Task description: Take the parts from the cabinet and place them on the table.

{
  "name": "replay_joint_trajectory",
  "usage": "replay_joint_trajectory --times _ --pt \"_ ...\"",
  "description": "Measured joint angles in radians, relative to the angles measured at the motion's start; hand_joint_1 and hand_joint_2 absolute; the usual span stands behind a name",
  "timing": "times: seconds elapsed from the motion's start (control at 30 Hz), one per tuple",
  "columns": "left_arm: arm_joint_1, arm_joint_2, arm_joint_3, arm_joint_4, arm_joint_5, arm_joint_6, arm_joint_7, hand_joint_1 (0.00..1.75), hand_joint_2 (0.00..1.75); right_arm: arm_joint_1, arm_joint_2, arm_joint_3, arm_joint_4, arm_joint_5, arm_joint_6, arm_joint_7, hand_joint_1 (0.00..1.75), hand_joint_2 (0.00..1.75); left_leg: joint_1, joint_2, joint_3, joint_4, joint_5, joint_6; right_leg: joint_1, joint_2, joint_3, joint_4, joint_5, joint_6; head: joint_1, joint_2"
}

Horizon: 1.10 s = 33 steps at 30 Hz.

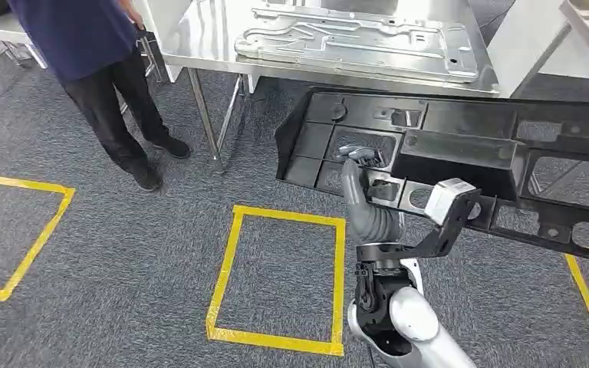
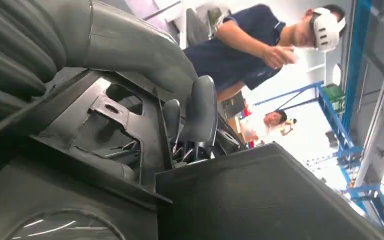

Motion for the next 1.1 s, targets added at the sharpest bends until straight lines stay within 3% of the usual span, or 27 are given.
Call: replay_joint_trajectory --times 0.03,0.07,0.1,0.13,0.4,1.1 --pt "0.0 -0.002 0.0 0.0 -0.001 0.0 0.0 0.0 1.75 -0.002 0.0 0.002 -0.001 0.0 0.0 0.0 1.75 1.75 -0.003 0.0 -0.006 0.005 -0.006 -0.001 0.002 0.001 -0.001 -0.012 -0.001 0.005 0.008 0.0" --pt "0.001 0.002 0.0 0.0 0.0 0.0 -0.002 0.0 1.75 -0.002 -0.001 0.002 -0.001 0.0 0.001 0.0 1.75 1.75 -0.002 0.004 -0.008 0.004 -0.005 0.015 -0.002 0.001 0.001 -0.015 -0.007 0.053 0.011 0.0" --pt "0.001 0.002 0.0 0.0 0.0 -0.001 -0.002 0.0 1.75 -0.001 -0.002 0.002 -0.002 0.0 0.002 0.0 1.75 1.75 -0.002 0.008 -0.006 0.003 -0.007 0.01 -0.001 0.003 0.001 -0.015 -0.002 0.048 0.004 0.0" --pt "0.002 0.002 0.0 0.0 -0.001 -0.001 -0.002 0.0 1.75 -0.001 -0.003 0.003 -0.002 0.0 0.002 0.0 1.75 1.75 -0.002 0.01 -0.006 0.002 -0.004 0.006 0.0 0.003 0.001 -0.015 -0.004 0.035 0.0 0.0" --pt "0.003 0.003 0.0 0.0 -0.002 -0.006 -0.002 0.0 1.75 -0.006 -0.01 0.011 -0.001 -0.008 0.003 0.0 1.75 1.75 -0.001 0.019 -0.001 -0.004 -0.001 0.001 -0.001 0.009 0.001 -0.013 -0.001 0.035 -0.015 0.0" --pt "0.002 0.006 0.0 0.0 0.027 -0.024 0.005 0.0 1.75 -0.007 -0.019 0.024 0.001 -0.021 -0.002 0.002 1.75 1.75 -0.004 0.021 -0.001 -0.005 -0.004 0.001 -0.003 0.012 0.001 -0.017 -0.003 0.033 -0.016 0.0"
